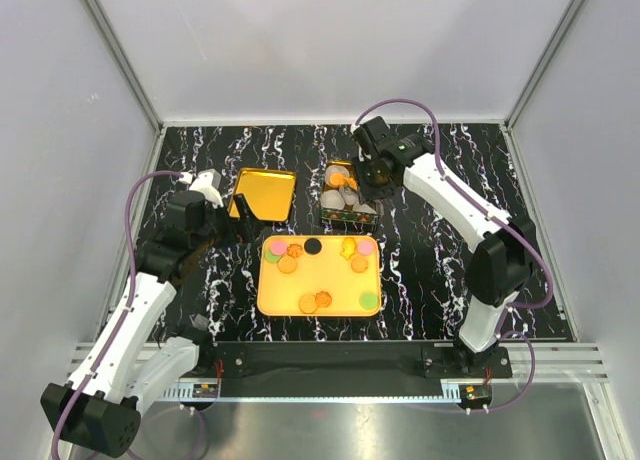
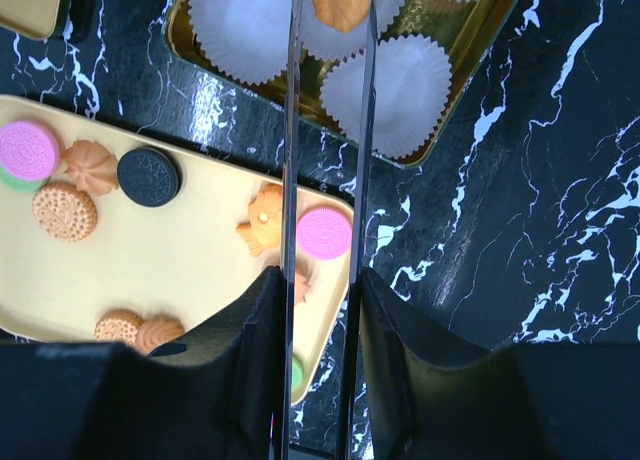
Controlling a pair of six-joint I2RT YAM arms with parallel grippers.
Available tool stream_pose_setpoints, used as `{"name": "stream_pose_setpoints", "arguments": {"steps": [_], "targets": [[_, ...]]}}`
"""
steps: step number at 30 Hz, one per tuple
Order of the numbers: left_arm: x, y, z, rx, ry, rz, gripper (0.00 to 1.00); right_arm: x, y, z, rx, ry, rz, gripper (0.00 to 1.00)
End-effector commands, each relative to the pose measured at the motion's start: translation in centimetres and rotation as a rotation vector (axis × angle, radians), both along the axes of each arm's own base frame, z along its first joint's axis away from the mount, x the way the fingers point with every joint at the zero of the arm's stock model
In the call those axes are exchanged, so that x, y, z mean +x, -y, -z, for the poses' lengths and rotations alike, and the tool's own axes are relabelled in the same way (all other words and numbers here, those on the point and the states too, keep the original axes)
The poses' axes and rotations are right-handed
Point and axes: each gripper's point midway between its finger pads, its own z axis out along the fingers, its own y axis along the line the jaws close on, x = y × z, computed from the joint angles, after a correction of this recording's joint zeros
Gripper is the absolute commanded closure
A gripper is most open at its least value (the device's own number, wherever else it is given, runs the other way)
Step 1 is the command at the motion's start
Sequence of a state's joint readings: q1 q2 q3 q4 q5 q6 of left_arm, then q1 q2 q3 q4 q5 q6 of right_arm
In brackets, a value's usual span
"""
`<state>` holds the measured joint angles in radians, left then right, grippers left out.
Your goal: Pack the cookies
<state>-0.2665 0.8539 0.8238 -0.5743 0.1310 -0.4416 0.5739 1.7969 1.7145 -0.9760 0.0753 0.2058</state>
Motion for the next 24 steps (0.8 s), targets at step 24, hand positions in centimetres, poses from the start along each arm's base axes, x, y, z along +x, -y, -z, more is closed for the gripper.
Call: {"name": "stream_pose_setpoints", "arguments": {"steps": [24], "targets": [[0.6, 0.1, -0.7, -0.012, 0.042, 0.004, 0.01, 1.6, -0.2, -0.4, 0.038, 0.045, 0.015, 0.51]]}}
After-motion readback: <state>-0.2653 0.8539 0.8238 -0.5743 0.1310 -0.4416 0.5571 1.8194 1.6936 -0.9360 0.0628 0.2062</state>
